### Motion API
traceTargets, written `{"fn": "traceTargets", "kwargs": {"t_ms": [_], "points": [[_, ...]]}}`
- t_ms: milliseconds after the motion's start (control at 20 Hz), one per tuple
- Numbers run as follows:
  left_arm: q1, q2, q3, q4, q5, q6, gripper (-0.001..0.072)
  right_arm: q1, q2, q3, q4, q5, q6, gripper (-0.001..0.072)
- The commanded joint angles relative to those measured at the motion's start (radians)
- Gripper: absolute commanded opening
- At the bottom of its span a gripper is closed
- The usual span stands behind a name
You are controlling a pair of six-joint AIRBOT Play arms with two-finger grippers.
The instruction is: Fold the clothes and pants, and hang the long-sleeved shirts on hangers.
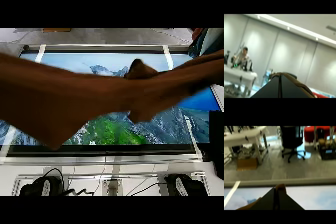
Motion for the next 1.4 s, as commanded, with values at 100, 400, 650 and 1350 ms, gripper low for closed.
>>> {"fn": "traceTargets", "kwargs": {"t_ms": [100,400,650,1350], "points": [[0.004,0.032,0.0,0.012,0.075,0.0,0.0021,0.001,0.167,0.002,0.001,-0.07,0.01,0.001],[0.003,-0.219,0.0,0.06,-0.319,0.0,0.002,0.001,-0.032,-0.059,-0.006,0.115,0.088,0.0011],[-0.032,-0.683,0.0,0.047,-0.575,0.0,0.0021,0.001,-0.406,-0.23,0.011,0.156,0.088,0.0011],[-0.166,-1.027,0.002,-0.208,-0.131,0.135,0.071,-0.019,-0.851,-0.287,0.083,-0.273,0.084,0.0527]]}}
